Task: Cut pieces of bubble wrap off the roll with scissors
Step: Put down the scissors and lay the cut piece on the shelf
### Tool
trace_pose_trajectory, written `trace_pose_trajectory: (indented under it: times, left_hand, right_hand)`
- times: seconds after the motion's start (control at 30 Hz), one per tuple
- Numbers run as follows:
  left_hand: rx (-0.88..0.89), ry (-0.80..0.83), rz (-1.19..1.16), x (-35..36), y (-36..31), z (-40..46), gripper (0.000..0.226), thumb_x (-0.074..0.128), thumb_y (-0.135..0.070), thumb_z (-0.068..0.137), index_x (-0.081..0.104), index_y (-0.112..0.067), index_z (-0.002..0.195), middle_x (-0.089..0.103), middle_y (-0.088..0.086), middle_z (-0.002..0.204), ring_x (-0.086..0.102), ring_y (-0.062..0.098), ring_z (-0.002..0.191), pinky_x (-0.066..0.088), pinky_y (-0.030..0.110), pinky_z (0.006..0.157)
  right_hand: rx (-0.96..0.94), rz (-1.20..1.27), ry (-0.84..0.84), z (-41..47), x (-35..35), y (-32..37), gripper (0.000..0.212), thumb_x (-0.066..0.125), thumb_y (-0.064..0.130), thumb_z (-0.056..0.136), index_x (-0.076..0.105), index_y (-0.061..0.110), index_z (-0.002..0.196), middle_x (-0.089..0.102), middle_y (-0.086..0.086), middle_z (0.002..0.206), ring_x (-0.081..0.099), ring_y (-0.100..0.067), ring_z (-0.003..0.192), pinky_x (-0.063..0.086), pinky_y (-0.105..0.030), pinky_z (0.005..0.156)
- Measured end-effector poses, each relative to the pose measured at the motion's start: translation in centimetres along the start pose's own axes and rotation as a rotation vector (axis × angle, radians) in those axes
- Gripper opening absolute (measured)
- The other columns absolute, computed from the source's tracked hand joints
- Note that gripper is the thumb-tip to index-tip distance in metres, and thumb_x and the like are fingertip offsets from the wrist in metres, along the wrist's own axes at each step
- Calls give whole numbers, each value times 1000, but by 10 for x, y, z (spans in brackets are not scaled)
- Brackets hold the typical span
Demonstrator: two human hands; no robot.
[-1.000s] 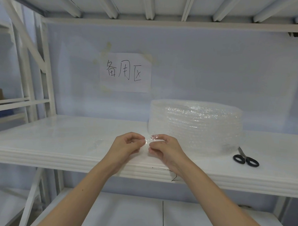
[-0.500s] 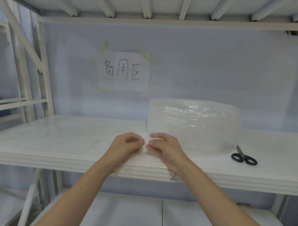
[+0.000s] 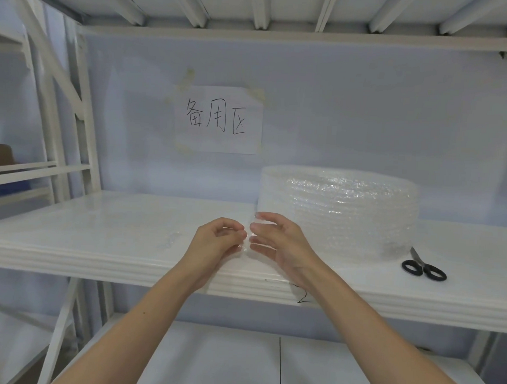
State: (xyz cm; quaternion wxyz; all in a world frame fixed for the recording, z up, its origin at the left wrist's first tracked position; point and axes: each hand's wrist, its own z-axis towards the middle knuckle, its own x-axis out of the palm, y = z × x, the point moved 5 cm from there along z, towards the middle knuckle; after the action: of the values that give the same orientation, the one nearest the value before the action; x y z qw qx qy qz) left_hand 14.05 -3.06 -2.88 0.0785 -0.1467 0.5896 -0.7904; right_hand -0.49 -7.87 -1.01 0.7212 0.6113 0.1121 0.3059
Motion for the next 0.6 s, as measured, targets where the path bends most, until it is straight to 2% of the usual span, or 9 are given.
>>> trace_pose_trajectory:
  times: [0.1,0.17,0.23,0.3,0.47,0.6]
  left_hand:
    - [10,-45,15,-9,-1,-3,5,71,-2,86,69,-6,89,66,4,71,63,15,66,57,33,83]
    - [9,-63,18,-17,-2,-7,7,72,-3,86,69,-7,90,66,5,74,63,16,68,58,32,83]
    - [6,-77,34,-26,-3,-13,8,72,-4,86,69,-7,92,66,6,75,64,17,69,57,29,76]
    - [5,-97,64,-35,-5,-17,10,72,-5,86,68,-7,94,66,7,76,65,18,69,56,24,68]
    - [35,-198,179,-63,-14,-24,13,72,-3,85,68,-6,97,69,14,98,70,18,72,55,18,66]
    - [42,-239,391,-78,-17,-22,9,71,-5,85,71,-11,91,71,7,102,70,16,68,59,25,71]
  right_hand:
    - [-27,-54,35,2,9,0,43,74,12,84,59,13,124,68,-5,95,69,-17,82,58,-32,84]
    - [-57,-77,-9,7,14,-1,30,73,8,85,64,6,114,67,-8,93,67,-19,77,59,-31,82]
    - [-58,-83,-32,13,19,-4,14,71,4,86,68,1,100,66,-8,88,64,-19,71,59,-29,78]
    - [-42,-107,-37,22,25,-8,8,70,2,86,69,0,93,66,-7,83,62,-18,67,59,-28,75]
    - [9,-237,-59,44,45,-19,8,69,1,83,71,-4,88,66,-8,74,60,-14,60,56,-21,61]
    - [68,-373,-75,61,55,-31,9,68,-2,79,73,-7,85,66,-11,72,57,-14,54,50,-19,50]
